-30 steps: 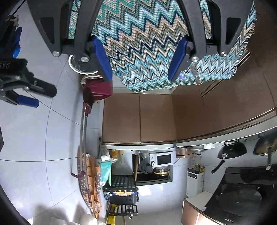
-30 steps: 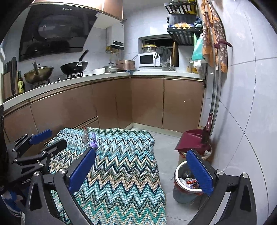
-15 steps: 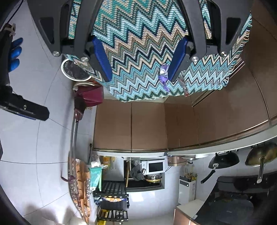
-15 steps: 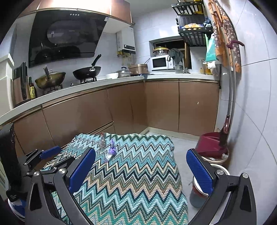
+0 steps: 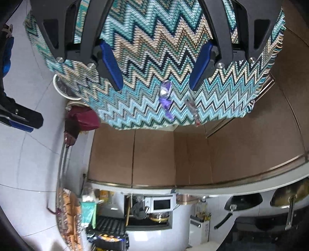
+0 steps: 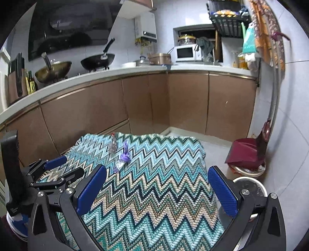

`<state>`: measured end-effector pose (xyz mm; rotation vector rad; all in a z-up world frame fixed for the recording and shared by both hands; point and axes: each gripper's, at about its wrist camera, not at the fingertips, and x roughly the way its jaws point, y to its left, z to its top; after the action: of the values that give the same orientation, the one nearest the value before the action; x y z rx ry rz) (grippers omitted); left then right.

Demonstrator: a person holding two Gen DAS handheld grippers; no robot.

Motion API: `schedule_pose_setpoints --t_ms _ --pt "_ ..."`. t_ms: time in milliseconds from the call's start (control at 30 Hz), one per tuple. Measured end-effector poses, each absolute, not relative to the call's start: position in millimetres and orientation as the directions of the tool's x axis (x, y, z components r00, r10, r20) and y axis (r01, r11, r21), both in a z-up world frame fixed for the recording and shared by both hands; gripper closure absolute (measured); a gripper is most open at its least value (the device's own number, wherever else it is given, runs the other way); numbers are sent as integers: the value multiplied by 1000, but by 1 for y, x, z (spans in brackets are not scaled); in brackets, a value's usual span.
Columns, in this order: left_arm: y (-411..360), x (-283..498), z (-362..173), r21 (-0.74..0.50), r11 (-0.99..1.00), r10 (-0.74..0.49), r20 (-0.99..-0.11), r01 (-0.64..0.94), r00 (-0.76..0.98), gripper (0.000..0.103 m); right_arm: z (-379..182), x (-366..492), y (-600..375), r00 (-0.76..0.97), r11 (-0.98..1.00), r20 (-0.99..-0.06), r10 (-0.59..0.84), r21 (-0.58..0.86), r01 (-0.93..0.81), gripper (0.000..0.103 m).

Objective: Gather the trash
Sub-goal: 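Move both tools back over the blanket, then grasp the red-wrapped clear bottle with the left gripper while the right grasps the last purple bag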

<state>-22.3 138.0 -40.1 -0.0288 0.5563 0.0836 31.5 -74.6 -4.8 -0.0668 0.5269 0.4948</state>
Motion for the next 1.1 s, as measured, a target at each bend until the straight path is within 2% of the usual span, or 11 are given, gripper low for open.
schedule_pose_setpoints --t_ms 167,367,533,633,767,933,1000,1067,1100 --pt "161 5 -66 -19 993 82 -587 -115 806 34 -32 61 -51 693 862 -559 455 81 -500 0" --pt "207 42 -100 -102 983 51 -654 -154 755 34 -62 99 -18 619 831 -615 488 111 -545 0" --pt "242 73 -112 -162 970 23 -676 -179 737 34 -88 132 13 556 797 -645 525 142 -588 2" --pt "259 98 -112 -191 964 5 -679 -183 734 34 -101 150 33 519 774 -658 545 157 -614 8" --pt "274 134 -110 -203 962 -4 -673 -180 740 34 -114 170 59 466 741 -675 572 183 -646 22" --pt "285 182 -120 -244 952 -40 -694 -183 719 34 -128 191 90 394 693 -685 613 228 -684 30" --pt "287 193 -126 -256 949 -52 -703 -183 709 35 -133 196 100 367 681 -692 621 244 -691 39" --pt "287 200 -133 -261 949 -65 -714 -178 698 38 -140 202 108 344 676 -704 621 260 -689 46" --pt "287 202 -137 -257 950 -67 -721 -176 690 46 -144 205 111 333 677 -712 618 267 -686 51"
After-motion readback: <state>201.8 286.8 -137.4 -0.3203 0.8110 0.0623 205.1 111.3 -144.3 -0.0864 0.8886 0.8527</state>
